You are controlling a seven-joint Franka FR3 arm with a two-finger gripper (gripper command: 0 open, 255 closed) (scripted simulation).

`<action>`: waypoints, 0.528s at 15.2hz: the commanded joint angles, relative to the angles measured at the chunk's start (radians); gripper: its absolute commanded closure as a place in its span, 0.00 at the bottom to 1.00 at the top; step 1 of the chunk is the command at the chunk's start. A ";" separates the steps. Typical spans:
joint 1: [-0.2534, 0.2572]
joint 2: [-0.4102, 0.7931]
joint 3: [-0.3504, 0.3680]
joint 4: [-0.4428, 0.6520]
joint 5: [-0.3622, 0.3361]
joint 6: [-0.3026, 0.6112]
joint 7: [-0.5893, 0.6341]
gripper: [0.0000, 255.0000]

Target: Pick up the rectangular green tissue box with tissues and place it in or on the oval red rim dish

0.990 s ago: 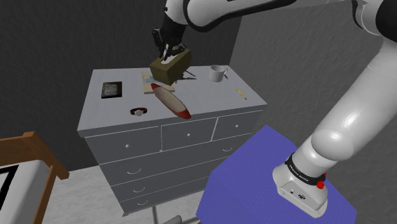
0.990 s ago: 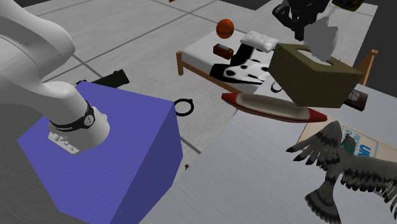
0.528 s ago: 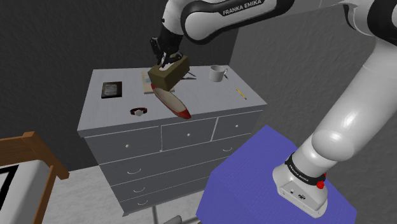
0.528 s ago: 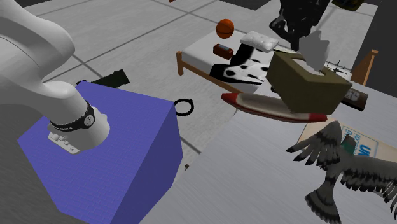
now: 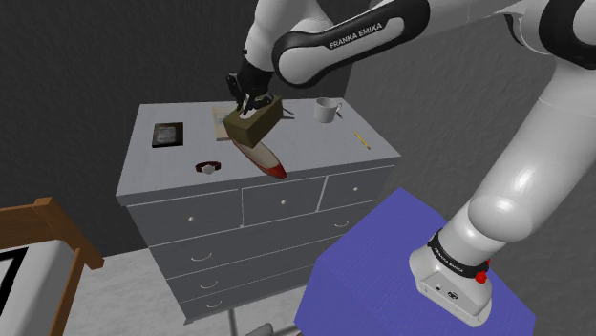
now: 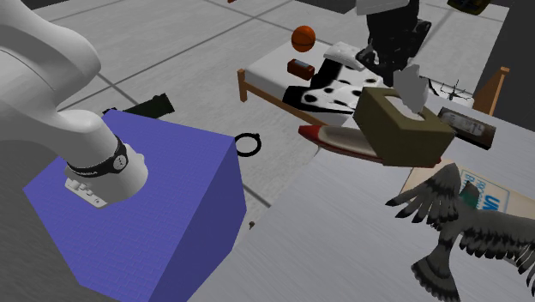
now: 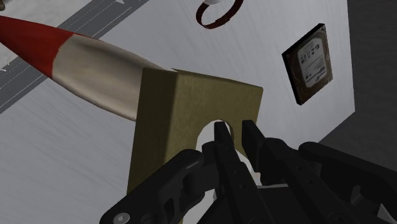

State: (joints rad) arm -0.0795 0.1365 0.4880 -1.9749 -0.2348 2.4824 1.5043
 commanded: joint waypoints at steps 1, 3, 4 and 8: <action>0.002 0.012 -0.003 -0.013 -0.015 0.024 0.011 1.00; 0.005 0.025 -0.007 -0.026 -0.030 0.047 0.024 1.00; 0.006 0.031 -0.009 -0.032 -0.038 0.058 0.030 1.00; 0.010 0.046 -0.015 -0.045 -0.057 0.083 0.045 1.00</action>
State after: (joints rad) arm -0.0692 0.1799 0.4744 -2.0166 -0.2885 2.5612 1.5473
